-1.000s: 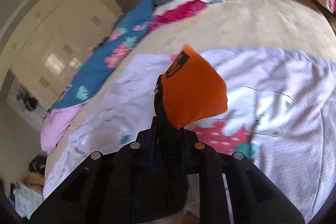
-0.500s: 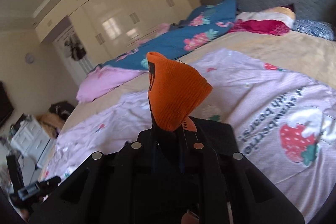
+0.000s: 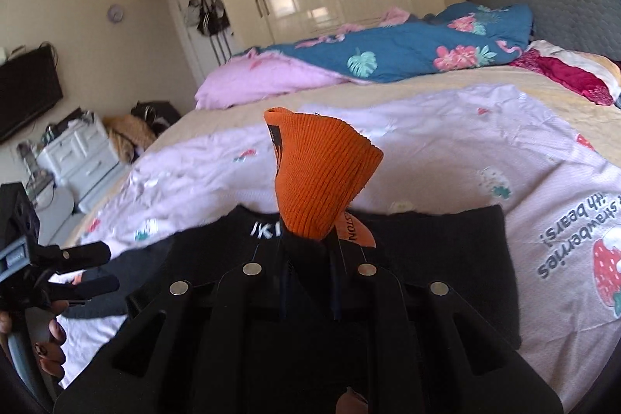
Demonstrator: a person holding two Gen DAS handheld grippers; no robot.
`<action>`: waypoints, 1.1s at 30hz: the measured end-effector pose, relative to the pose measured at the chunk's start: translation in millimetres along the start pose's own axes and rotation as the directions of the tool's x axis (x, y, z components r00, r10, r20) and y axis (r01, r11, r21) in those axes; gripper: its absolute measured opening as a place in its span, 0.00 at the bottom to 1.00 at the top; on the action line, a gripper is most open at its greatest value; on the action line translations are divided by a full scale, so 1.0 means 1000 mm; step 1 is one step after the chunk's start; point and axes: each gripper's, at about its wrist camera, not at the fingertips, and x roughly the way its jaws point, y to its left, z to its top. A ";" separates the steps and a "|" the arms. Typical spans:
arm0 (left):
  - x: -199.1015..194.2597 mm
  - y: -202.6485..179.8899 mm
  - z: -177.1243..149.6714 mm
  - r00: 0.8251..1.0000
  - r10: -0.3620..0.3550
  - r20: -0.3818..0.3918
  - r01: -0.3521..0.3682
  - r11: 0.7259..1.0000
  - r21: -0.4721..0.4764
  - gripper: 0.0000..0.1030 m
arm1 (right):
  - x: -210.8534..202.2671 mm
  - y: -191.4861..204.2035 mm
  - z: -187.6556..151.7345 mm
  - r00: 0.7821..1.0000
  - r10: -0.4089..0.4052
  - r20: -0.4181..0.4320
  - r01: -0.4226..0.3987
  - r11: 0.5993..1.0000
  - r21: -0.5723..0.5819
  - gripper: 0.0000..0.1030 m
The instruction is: Fold small clothes
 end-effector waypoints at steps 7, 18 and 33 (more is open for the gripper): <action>0.016 0.015 -0.006 0.998 -0.059 -0.025 0.058 0.996 -0.063 0.92 | 0.026 0.025 -0.026 0.995 0.019 -0.097 -0.028 0.996 -0.088 0.16; 0.045 0.023 -0.013 0.994 -0.065 -0.089 0.059 0.996 -0.071 0.90 | 0.037 0.021 -0.036 0.954 0.189 -0.235 -0.192 0.981 0.010 0.53; 0.100 -0.002 -0.039 0.982 0.081 -0.173 -0.066 0.994 0.090 0.14 | 0.016 -0.036 -0.018 0.985 0.018 -0.170 -0.003 0.996 0.091 0.54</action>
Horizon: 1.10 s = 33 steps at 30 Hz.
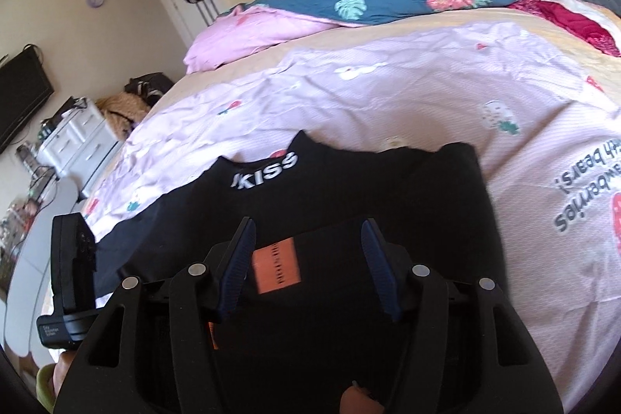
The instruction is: Fold small clothes
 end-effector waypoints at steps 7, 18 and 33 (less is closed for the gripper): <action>-0.042 -0.030 0.010 0.984 -0.127 0.124 0.118 0.990 0.078 0.04 | -0.023 -0.040 0.012 0.996 -0.061 0.065 0.055 0.995 0.089 0.54; -0.130 -0.041 0.020 0.932 -0.128 0.339 0.077 0.984 0.160 0.04 | -0.034 -0.063 0.017 0.991 -0.095 0.094 0.081 0.987 0.136 0.55; -0.101 0.022 0.019 0.961 0.131 0.243 -0.135 0.991 0.002 0.10 | 0.013 0.003 -0.004 0.995 -0.046 -0.085 0.039 0.996 -0.085 0.55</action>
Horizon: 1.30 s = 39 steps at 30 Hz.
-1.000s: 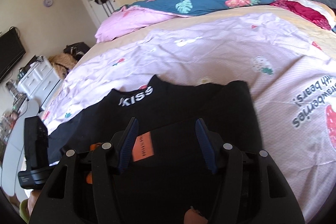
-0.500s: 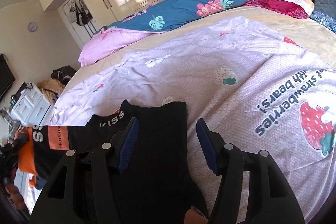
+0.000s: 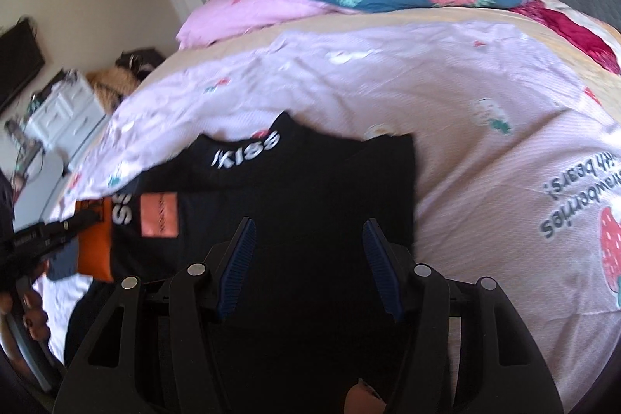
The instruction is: Fold small clothes
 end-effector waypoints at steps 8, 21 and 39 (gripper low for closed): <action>-0.002 -0.006 -0.007 0.998 0.066 0.004 -0.066 0.997 0.048 0.20 | 0.021 0.023 -0.010 0.997 0.024 -0.076 -0.028 0.998 -0.058 0.59; 0.037 0.009 -0.039 0.981 0.161 -0.110 -0.151 0.984 0.099 0.41 | 0.048 0.036 -0.028 0.981 -0.084 -0.175 0.054 0.984 -0.168 0.69; -0.037 0.058 -0.033 0.952 0.304 0.022 -0.302 0.951 -0.068 0.91 | 0.006 0.070 -0.011 1.000 0.019 0.000 -0.019 0.988 -0.156 0.96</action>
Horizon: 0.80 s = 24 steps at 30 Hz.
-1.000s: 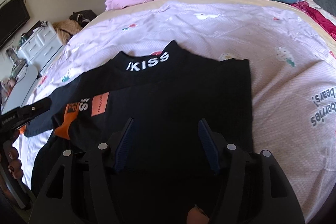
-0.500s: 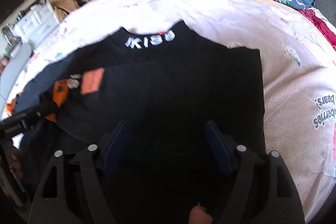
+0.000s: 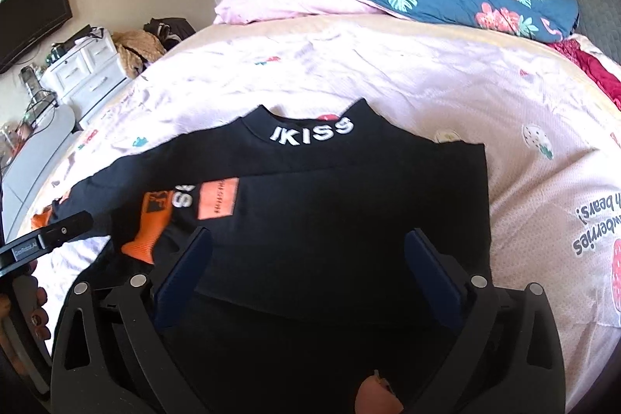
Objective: Fold small clothes
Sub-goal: 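Move the left tool to the other sleeve's orange cuff and grasp it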
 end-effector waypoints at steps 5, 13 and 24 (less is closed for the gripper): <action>-0.008 0.025 -0.001 0.998 0.061 0.016 -0.060 0.995 -0.076 0.91 | -0.002 0.018 0.001 1.000 0.018 0.016 -0.018 1.000 -0.024 0.96; -0.017 0.060 0.005 0.988 0.151 0.044 -0.141 0.974 -0.176 0.91 | -0.001 0.069 -0.002 0.998 0.064 0.021 -0.061 0.991 -0.121 0.96; -0.031 0.120 0.014 0.963 0.262 0.067 -0.229 0.921 -0.314 0.91 | 0.007 0.141 -0.009 0.992 0.128 -0.009 -0.127 0.964 -0.233 0.96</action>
